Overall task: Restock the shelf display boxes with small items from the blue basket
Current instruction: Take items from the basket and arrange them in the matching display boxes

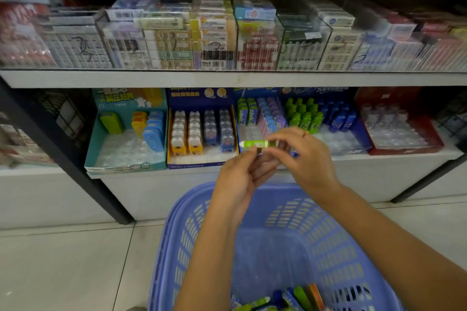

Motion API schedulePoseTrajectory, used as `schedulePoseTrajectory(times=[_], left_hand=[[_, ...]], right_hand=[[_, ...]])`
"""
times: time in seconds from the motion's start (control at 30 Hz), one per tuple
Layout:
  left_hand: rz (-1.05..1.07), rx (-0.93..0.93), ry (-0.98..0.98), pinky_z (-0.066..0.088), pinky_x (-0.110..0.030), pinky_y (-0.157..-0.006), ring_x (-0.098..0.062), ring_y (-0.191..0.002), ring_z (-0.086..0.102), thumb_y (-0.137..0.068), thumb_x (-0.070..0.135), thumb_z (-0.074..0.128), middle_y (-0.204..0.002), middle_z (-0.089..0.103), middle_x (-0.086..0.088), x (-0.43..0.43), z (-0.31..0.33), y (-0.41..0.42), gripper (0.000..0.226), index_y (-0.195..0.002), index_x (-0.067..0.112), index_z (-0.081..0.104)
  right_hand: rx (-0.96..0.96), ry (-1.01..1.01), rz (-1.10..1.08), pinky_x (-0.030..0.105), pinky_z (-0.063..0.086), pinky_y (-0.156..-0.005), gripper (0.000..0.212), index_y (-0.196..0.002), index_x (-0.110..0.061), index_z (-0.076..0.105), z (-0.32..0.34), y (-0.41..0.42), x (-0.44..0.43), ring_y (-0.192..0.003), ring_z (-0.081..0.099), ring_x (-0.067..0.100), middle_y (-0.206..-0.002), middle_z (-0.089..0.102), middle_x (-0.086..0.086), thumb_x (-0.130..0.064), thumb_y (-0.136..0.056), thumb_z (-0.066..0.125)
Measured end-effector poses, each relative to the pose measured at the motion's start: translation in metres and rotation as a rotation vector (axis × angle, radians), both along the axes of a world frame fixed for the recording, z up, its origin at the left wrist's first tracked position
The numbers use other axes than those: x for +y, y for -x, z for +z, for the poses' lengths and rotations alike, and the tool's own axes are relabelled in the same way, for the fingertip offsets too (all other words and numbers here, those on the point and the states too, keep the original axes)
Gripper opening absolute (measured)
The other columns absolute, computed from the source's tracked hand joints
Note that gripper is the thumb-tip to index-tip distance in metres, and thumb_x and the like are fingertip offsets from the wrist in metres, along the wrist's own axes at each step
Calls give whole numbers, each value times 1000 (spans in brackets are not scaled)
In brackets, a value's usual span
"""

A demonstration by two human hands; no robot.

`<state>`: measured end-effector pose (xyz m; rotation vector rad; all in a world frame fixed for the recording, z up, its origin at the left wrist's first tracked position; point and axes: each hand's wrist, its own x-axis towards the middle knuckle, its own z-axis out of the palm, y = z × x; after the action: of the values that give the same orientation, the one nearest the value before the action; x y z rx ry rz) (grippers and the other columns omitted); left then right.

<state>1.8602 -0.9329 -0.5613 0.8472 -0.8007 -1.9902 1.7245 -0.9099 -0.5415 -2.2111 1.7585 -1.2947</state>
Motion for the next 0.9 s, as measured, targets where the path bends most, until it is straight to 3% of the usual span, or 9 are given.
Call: schedulePoseTrajectory(times=[0.07,0.17,0.27,0.4,0.53,0.67,0.77,0.83,0.9], left_hand=[[-13,-146,98,55,-33,-89,-21,-99,69,-102,24,39,-105,72,-10,-10,4,6,33,-116,3,60],[-118,-831,594,47,-35,-97,-27,-118,56,-100,28,41,-130,58,-11,-22,-9,12,38,-134,13,49],[-313,-1280,991,21,-33,-117,-25,-146,17,-99,20,42,-158,20,-10,-24,-37,11,56,-150,11,21],[-244,-1304,1150,4,-28,-119,-21,-148,3,-96,18,46,-161,5,-3,-19,-59,6,68,-152,12,8],[-204,-1276,1179,-1,-25,-119,-18,-148,0,-96,19,46,-161,1,-1,-17,-65,4,69,-152,14,5],[-206,-1254,1151,0,-24,-118,-17,-148,-1,-97,21,46,-161,0,0,-18,-65,5,69,-152,15,5],[-202,-1233,1127,3,-23,-117,-16,-148,1,-97,22,46,-161,2,1,-20,-64,6,68,-152,15,7],[-199,-1231,1127,4,-22,-117,-15,-148,2,-97,22,46,-161,3,1,-20,-64,6,68,-152,15,7],[-211,-1236,1123,5,-22,-118,-15,-148,1,-97,22,47,-161,3,0,-20,-62,6,68,-152,15,7]], right_hand=[[-27,-36,-38,7,41,-71,19,-100,-11,66,6,7,-25,-78,53,0,-88,59,-10,-24,-86,65],[-28,-180,-137,9,42,-73,20,-104,-6,66,9,19,-70,-83,61,11,-95,68,6,-16,-86,66],[113,-366,-144,15,39,-83,25,-113,-6,65,7,24,-107,-102,63,23,-112,68,11,-13,-90,61],[195,-526,-84,19,40,-90,26,-115,-12,66,12,29,-137,-110,58,20,-120,64,6,-15,-89,62],[196,-713,-38,12,36,-74,26,-114,-27,64,23,42,-147,-97,50,6,-107,58,-12,-27,-88,64],[123,-674,-42,18,41,-78,22,-105,-20,68,12,43,-151,-96,57,10,-102,63,-7,-23,-84,70],[-28,-526,-126,6,40,-73,24,-99,-8,72,0,43,-152,-98,61,17,-105,69,6,-17,-78,75],[110,-455,-163,6,39,-75,24,-99,-7,74,-6,41,-148,-103,58,22,-110,66,10,-19,-79,74],[339,-409,-155,22,36,-88,24,-103,-8,73,-12,36,-145,-113,49,29,-119,61,13,-23,-85,67]])
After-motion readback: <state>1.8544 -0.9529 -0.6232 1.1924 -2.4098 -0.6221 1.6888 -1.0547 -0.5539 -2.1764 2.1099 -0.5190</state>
